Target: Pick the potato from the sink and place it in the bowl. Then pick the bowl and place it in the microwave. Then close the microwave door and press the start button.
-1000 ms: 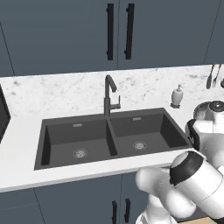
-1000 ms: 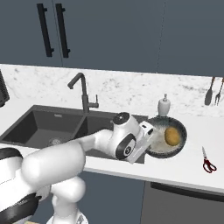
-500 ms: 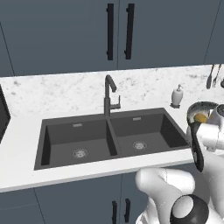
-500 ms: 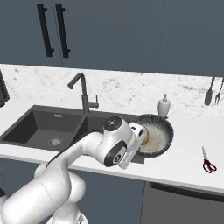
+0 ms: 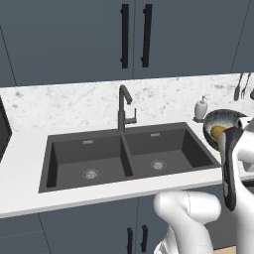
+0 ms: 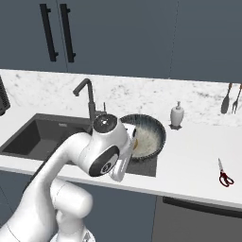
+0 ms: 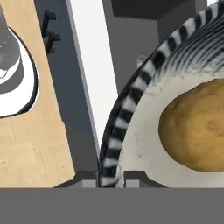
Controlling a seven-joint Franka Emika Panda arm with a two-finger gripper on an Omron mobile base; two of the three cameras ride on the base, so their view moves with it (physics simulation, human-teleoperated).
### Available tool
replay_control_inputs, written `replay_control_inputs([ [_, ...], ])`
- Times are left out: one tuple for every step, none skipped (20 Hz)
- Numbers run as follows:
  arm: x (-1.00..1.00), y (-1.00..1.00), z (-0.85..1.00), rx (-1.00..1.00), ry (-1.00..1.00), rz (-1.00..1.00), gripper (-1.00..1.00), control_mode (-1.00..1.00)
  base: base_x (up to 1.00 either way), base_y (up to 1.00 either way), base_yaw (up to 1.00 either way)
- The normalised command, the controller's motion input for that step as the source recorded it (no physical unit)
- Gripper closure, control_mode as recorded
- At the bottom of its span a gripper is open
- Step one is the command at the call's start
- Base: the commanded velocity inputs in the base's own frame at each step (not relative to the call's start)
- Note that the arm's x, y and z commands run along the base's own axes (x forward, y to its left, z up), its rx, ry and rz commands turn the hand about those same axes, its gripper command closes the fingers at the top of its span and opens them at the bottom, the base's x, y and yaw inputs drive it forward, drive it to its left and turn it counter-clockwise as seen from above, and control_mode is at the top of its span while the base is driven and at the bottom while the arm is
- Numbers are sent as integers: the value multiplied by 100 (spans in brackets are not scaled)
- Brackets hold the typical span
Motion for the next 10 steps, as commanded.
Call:
replay_control_inputs([
  [-47,85,72,1,0,11,100,-100,0,0,0],
  [-48,80,80,0,0,12,100,-100,0,0,0],
  [-47,77,83,0,0,14,100,-100,0,0,0],
  [-46,76,81,0,0,12,100,-100,0,0,0],
  [-49,74,82,0,0,10,100,-100,0,0,0],
  [-49,79,81,0,0,9,100,-100,0,0,0],
  [-39,84,76,0,7,7,100,-100,0,0,0],
  [-46,89,79,0,10,3,100,-100,0,0,0],
  [-36,96,79,0,13,3,100,-100,0,0,0],
  [-24,100,61,-1,13,3,100,-100,0,0,0],
])
